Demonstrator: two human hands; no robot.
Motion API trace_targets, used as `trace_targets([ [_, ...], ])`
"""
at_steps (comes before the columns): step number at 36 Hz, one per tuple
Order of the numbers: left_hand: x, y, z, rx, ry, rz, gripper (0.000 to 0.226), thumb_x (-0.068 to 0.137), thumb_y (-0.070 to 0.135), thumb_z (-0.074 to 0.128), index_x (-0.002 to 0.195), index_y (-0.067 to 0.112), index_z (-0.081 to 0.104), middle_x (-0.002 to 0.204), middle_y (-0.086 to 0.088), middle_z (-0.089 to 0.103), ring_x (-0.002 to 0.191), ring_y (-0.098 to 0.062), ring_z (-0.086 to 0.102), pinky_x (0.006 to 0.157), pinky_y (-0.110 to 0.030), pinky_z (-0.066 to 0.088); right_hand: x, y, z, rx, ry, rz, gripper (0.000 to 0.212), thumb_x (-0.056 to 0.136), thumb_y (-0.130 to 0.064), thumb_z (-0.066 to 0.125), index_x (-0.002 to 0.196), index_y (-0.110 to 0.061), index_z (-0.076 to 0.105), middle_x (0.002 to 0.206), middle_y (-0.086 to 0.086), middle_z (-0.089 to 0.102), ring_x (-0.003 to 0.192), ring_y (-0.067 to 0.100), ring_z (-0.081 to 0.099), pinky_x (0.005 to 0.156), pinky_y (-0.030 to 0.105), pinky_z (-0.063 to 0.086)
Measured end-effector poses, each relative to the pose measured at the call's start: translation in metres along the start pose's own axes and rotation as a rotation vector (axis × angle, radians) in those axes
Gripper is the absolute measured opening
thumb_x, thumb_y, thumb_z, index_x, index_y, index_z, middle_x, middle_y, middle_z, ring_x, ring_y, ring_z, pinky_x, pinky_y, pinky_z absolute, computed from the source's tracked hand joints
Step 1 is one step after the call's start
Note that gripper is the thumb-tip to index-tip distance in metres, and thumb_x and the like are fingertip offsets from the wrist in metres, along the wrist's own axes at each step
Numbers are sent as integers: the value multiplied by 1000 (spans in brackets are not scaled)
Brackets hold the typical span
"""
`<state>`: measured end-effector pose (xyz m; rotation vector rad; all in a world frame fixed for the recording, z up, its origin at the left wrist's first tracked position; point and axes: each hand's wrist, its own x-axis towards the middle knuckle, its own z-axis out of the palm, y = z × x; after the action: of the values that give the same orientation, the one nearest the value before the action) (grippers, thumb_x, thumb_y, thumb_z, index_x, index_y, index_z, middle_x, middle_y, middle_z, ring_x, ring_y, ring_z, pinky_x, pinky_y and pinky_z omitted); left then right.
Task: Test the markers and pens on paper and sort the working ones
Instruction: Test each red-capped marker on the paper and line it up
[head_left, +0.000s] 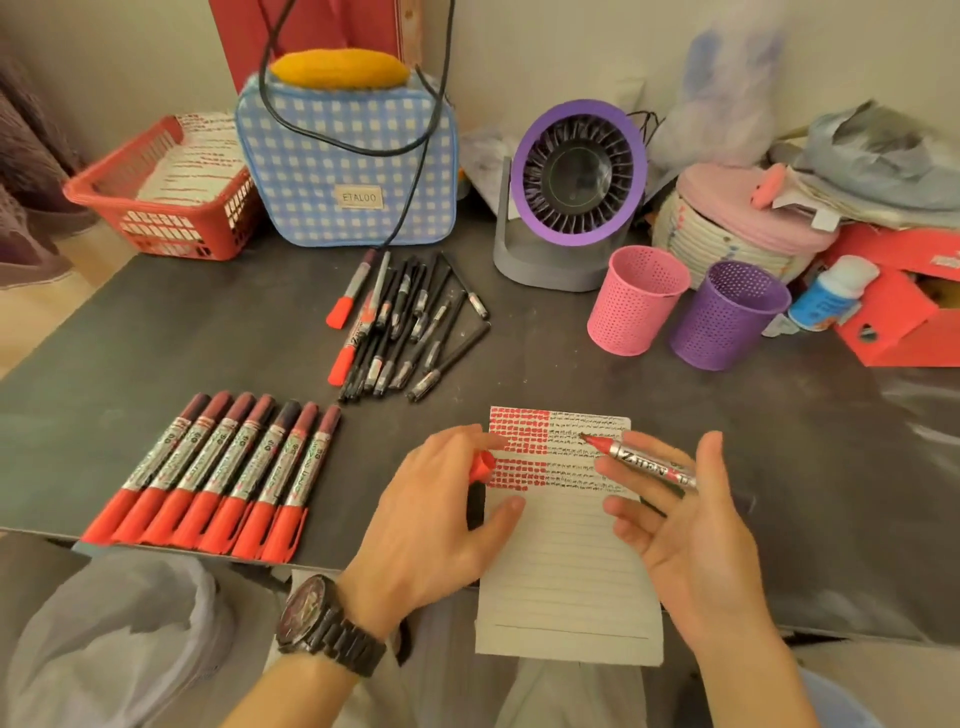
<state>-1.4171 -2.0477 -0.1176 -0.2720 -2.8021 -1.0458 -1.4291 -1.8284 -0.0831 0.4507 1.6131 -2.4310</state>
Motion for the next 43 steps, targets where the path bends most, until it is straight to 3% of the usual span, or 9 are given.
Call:
trace_targets([
  [3, -2, -4, 7, 86, -63, 54, 57, 86, 56, 60, 135, 26, 51, 141, 16, 52, 140, 0, 33, 116, -22, 23, 4, 7, 9, -100, 28, -98, 39, 78, -56, 70, 92, -21, 78, 88, 11, 76, 66, 19, 70, 55, 26, 57],
  [7, -3, -5, 9, 89, -71, 17, 60, 84, 66, 59, 132, 33, 47, 134, 22, 53, 134, 3, 36, 115, -25, 27, 16, 15, 19, -298, 64, -214, 26, 82, -42, 78, 79, -18, 70, 60, 8, 64, 49, 17, 58, 44, 25, 48],
  [12, -3, -10, 10, 95, -82, -4, 65, 81, 71, 60, 136, 41, 42, 118, 33, 39, 133, 5, 36, 111, -21, 25, 29, 23, 27, -479, 84, -340, 35, 91, -36, 75, 65, -18, 59, 49, 6, 59, 41, 15, 54, 41, 24, 43],
  [16, -2, -12, 11, 92, -86, -29, 66, 79, 71, 60, 135, 42, 42, 122, 27, 49, 133, 3, 40, 107, -18, 26, 33, 36, 27, -653, 123, -506, 44, 92, -24, 75, 53, -18, 56, 45, -3, 58, 44, 8, 57, 54, 17, 45],
  [20, -1, -9, 11, 79, -59, -52, 56, 82, 70, 57, 129, 42, 45, 127, 26, 51, 128, 4, 42, 104, -16, 25, 33, 40, 23, -639, 159, -532, 41, 90, -8, 71, 52, -11, 54, 43, 0, 56, 42, 6, 53, 52, 14, 44],
  [32, 3, -10, 11, 75, -71, -80, 54, 83, 63, 65, 127, 38, 47, 113, 29, 49, 122, 1, 46, 97, -12, 25, 38, 43, 22, -724, 132, -562, 34, 88, -9, 71, 55, -10, 61, 45, -8, 59, 43, 6, 58, 50, 14, 46],
  [43, 2, -10, 11, 61, -78, -95, 54, 82, 66, 64, 127, 40, 47, 130, 23, 54, 124, 0, 46, 98, -16, 26, 37, 43, 25, -759, 136, -579, 36, 89, -12, 73, 57, -20, 61, 47, -14, 61, 45, 4, 61, 50, 8, 45],
])
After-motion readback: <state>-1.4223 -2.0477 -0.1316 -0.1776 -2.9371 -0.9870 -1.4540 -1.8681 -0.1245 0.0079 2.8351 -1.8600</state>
